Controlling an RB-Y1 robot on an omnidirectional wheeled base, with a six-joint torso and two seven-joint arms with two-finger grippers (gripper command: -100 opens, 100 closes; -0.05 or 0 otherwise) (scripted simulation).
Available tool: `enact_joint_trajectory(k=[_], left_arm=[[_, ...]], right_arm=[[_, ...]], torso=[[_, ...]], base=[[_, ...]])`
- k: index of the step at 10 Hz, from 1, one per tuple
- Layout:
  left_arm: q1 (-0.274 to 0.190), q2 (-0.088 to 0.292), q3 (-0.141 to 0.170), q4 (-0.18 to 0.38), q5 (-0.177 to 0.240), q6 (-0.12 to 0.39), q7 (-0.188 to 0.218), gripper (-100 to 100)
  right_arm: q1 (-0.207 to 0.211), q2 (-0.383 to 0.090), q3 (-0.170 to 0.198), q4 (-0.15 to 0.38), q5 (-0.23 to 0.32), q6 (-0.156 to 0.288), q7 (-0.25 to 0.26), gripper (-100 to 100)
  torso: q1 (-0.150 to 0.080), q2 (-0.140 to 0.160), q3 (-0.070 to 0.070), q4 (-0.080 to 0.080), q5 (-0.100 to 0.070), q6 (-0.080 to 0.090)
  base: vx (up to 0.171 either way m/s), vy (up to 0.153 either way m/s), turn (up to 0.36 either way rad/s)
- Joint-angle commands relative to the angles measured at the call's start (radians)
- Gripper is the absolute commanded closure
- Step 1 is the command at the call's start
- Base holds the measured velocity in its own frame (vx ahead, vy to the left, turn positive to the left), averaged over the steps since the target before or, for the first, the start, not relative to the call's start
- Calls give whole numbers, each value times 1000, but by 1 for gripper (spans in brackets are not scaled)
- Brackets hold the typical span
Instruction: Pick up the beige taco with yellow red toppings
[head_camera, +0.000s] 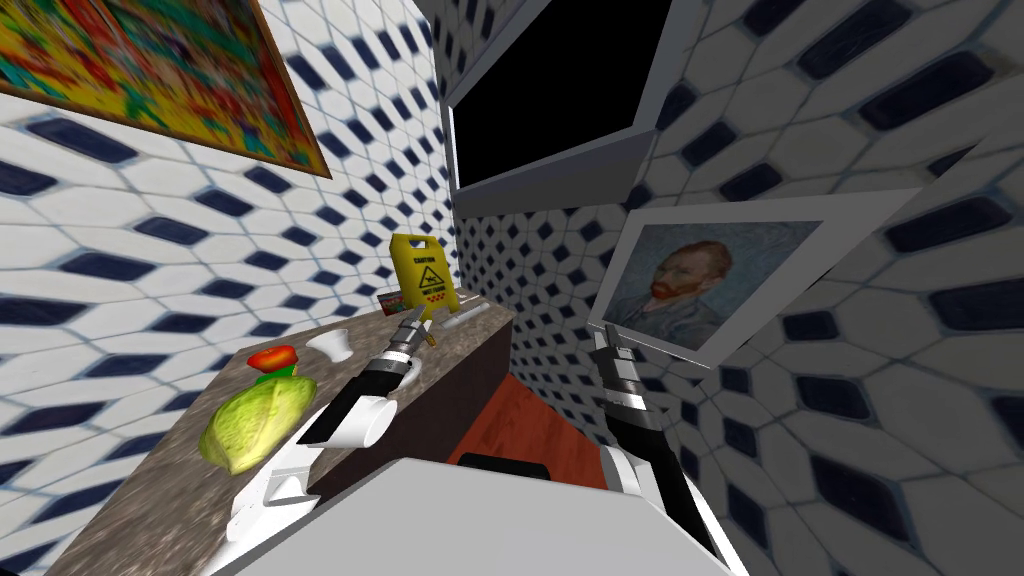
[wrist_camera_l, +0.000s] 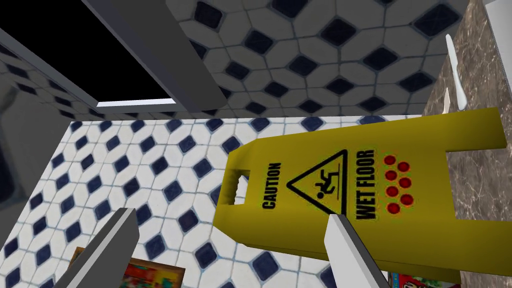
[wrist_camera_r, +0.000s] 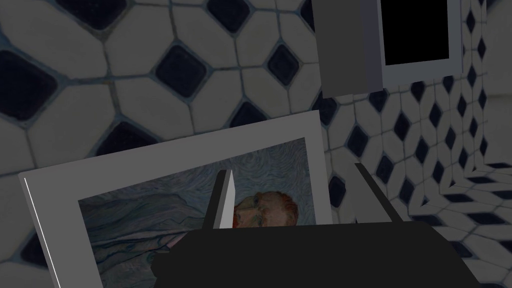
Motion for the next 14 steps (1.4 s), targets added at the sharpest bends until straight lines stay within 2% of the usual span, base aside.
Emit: enact_joint_trajectory(k=[1, 2, 3, 5, 6, 8, 9, 10, 11, 12, 13, 14], left_arm=[[-5, 31, 12, 8, 36, 50, -12, -100], [-5, 31, 12, 8, 36, 74, -12, -100], [-10, 61, 25, 17, 72, 103, -25, -100], [-10, 61, 25, 17, 72, 149, -25, -100], [-15, 91, 38, 27, 108, 181, -38, -100], [-15, 91, 38, 27, 108, 222, -38, -100], [-18, 121, 53, 36, 144, 257, -50, -100], [-18, 121, 53, 36, 144, 287, -50, -100], [-18, 121, 53, 36, 144, 296, -50, -100], [-19, 150, 68, 46, 179, 336, -64, -100], [-19, 150, 68, 46, 179, 364, -64, -100], [-19, 150, 68, 46, 179, 370, -64, -100]], right_arm=[[0, 0, 0, 0, 0, 0, 0, 0], [0, 0, 0, 0, 0, 0, 0, 0], [0, 0, 0, 0, 0, 0, 0, 0], [0, 0, 0, 0, 0, 0, 0, 0], [0, 0, 0, 0, 0, 0, 0, 0], [0, 0, 0, 0, 0, 0, 0, 0], [0, 0, 0, 0, 0, 0, 0, 0], [0, 0, 0, 0, 0, 0, 0, 0], [0, 0, 0, 0, 0, 0, 0, 0], [0, 0, 0, 0, 0, 0, 0, 0], [0, 0, 0, 0, 0, 0, 0, 0], [0, 0, 0, 0, 0, 0, 0, 0]], torso=[[0, 0, 0, 0, 0, 0], [0, 0, 0, 0, 0, 0], [0, 0, 0, 0, 0, 0], [-1, -1, 0, 0, 0, 0], [0, 0, 0, 0, 0, 0], [0, 0, 0, 0, 0, 0], [0, 0, 0, 0, 0, 0], [0, 0, 0, 0, 0, 0], [0, -1, 0, 0, 0, 0], [1, 0, 0, 0, 0, 0], [0, -1, 0, 0, 0, 0], [0, -1, -1, 0, 0, 0]], base=[[7, -22, -9], [6, -26, -1], [18, -38, -13], [10, -26, -2], [9, -22, -27], [8, -18, -3], [15, -22, -30], [19, -21, -18], [9, -10, 2], [17, -17, -46], [21, -17, -22], [10, -9, 9]])
